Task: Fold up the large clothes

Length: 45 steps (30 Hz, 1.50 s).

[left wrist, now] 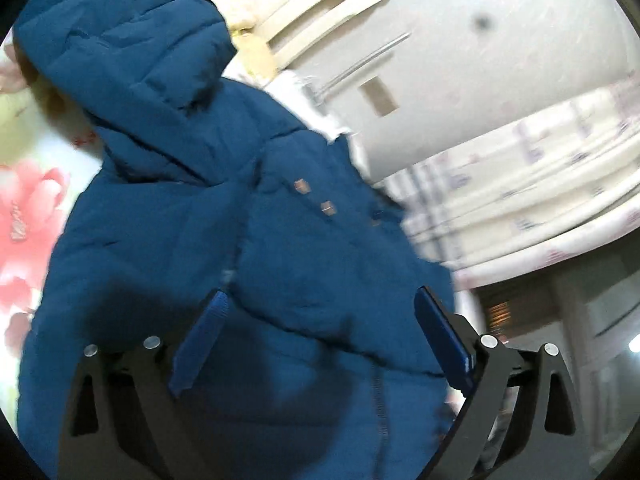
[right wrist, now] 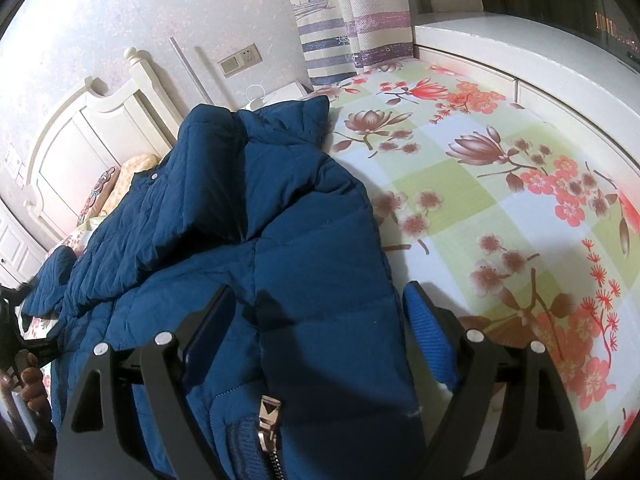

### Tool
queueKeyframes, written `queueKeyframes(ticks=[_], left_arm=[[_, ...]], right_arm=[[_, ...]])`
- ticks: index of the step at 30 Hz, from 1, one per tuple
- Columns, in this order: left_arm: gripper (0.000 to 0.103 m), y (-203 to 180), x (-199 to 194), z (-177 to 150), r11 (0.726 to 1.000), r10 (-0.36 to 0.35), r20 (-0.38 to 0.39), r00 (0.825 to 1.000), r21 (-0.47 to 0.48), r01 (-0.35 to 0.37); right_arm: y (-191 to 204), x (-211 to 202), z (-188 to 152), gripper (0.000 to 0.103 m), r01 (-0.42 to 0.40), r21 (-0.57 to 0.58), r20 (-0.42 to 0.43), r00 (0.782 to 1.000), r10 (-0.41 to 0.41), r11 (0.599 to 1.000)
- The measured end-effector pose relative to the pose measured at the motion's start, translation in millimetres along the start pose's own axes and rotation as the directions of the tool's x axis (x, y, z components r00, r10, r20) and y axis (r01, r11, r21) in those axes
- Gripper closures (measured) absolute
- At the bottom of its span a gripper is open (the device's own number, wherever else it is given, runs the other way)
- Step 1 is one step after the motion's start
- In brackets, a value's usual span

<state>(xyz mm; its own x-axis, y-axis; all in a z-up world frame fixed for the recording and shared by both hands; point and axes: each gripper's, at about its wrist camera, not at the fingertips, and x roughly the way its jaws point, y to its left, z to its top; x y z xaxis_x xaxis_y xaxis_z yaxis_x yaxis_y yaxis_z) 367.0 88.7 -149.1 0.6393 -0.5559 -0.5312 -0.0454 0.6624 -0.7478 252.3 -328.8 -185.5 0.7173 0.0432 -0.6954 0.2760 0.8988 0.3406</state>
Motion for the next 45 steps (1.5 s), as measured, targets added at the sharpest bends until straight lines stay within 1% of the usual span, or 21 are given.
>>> queueKeyframes(ticks=[3, 5, 8, 9, 10, 12, 14, 18, 23, 26, 27, 30, 32, 33, 34, 35, 36, 38, 39, 41, 45], left_arm=[[0.013, -3, 10, 1, 0.998, 0.063, -0.008, 0.998, 0.000, -0.063], [0.016, -10, 22, 6, 0.998, 0.062, -0.022, 0.998, 0.023, -0.061], [0.047, -16, 41, 16, 0.987, 0.152, -0.029, 0.988, 0.063, -0.150], [0.073, -17, 47, 18, 0.981, 0.172, -0.038, 0.984, 0.096, -0.168], [0.085, -16, 49, 18, 0.978, 0.170, -0.041, 0.985, 0.125, -0.164], [0.096, -22, 37, 17, 0.974, 0.153, 0.013, 0.988, 0.167, -0.153], [0.098, -37, 7, 15, 0.970, 0.090, 0.114, 0.989, 0.214, -0.113], [0.099, -52, -45, 19, 0.966, 0.059, 0.267, 0.962, 0.226, -0.122], [0.100, -29, -63, 26, 0.959, 0.165, 0.327, 0.931, 0.167, -0.228], [0.099, -16, -64, 21, 0.959, 0.186, 0.269, 0.945, 0.162, -0.235], [0.099, -15, -65, 19, 0.950, 0.221, 0.269, 0.938, 0.159, -0.269], [0.093, -23, -71, 11, 0.919, 0.277, 0.322, 0.905, 0.185, -0.348], [0.091, -37, -64, 12, 0.911, 0.260, 0.310, 0.914, 0.234, -0.339], [0.078, -47, -53, 15, 0.896, 0.262, 0.274, 0.926, 0.287, -0.338], [0.035, -55, -38, 17, 0.869, 0.285, 0.246, 0.926, 0.341, -0.358], [0.013, -59, -28, 15, 0.846, 0.295, 0.245, 0.923, 0.383, -0.372], [0.006, -64, -18, 14, 0.813, 0.306, 0.273, 0.912, 0.423, -0.400], [0.006, -66, 2, 12, 0.761, 0.350, 0.281, 0.894, 0.471, -0.446], [0.006, -65, 14, 13, 0.745, 0.367, 0.255, 0.894, 0.494, -0.447], [0.005, -56, 31, 14, 0.744, 0.384, 0.205, 0.900, 0.508, -0.433], [0.005, -31, 57, 9, 0.725, 0.464, 0.138, 0.875, 0.508, -0.465]], right_arm=[[1, 0, 0, 0.018, -0.001, 0.001, 0.001, 1.000, 0.001, 1.000], [1, 0, 0, 0.017, -0.001, -0.002, -0.001, 1.000, 0.001, 1.000], [0, 1, 0, 0.016, -0.004, -0.002, -0.001, 1.000, 0.004, 1.000], [0, 1, 0, 0.016, -0.005, -0.002, -0.001, 1.000, 0.005, 1.000], [1, 1, 0, 0.016, -0.005, -0.001, 0.000, 1.000, 0.005, 1.000], [1, 1, 0, 0.016, -0.005, -0.002, -0.001, 1.000, 0.005, 1.000], [1, 1, 0, 0.016, -0.003, -0.003, -0.001, 1.000, 0.003, 1.000], [1, 1, 0, 0.016, 0.001, -0.009, -0.003, 1.000, -0.001, 1.000], [2, 2, 0, 0.016, 0.004, -0.010, -0.003, 1.000, -0.004, 1.000], [2, 2, 0, 0.016, 0.006, -0.013, -0.004, 1.000, -0.006, 1.000], [2, 2, 0, 0.016, 0.009, -0.015, -0.005, 1.000, -0.009, 1.000], [1, 3, 1, 0.016, 0.015, -0.019, -0.006, 1.000, -0.015, 1.000], [0, 3, 1, 0.016, 0.016, -0.015, -0.003, 1.000, -0.016, 1.000], [0, 2, 1, 0.016, 0.020, -0.009, -0.001, 1.000, -0.020, 1.000], [-2, 1, 1, 0.016, 0.029, 0.004, 0.005, 1.000, -0.029, 1.000], [-3, 0, 1, 0.016, 0.036, 0.012, 0.009, 0.999, -0.036, 0.999], [-3, -3, 2, 0.016, 0.048, 0.012, 0.020, 0.999, -0.048, 0.999], [7, -12, 5, 0.017, 0.068, -0.037, 0.057, 0.996, -0.066, 0.997], [16, -16, 9, 0.017, 0.079, -0.087, 0.076, 0.994, -0.073, 0.993], [35, -18, 20, 0.017, 0.097, -0.180, 0.092, 0.992, -0.082, 0.979], [75, -1, 57, 0.017, 0.103, -0.298, 0.085, 0.993, -0.082, 0.949]])
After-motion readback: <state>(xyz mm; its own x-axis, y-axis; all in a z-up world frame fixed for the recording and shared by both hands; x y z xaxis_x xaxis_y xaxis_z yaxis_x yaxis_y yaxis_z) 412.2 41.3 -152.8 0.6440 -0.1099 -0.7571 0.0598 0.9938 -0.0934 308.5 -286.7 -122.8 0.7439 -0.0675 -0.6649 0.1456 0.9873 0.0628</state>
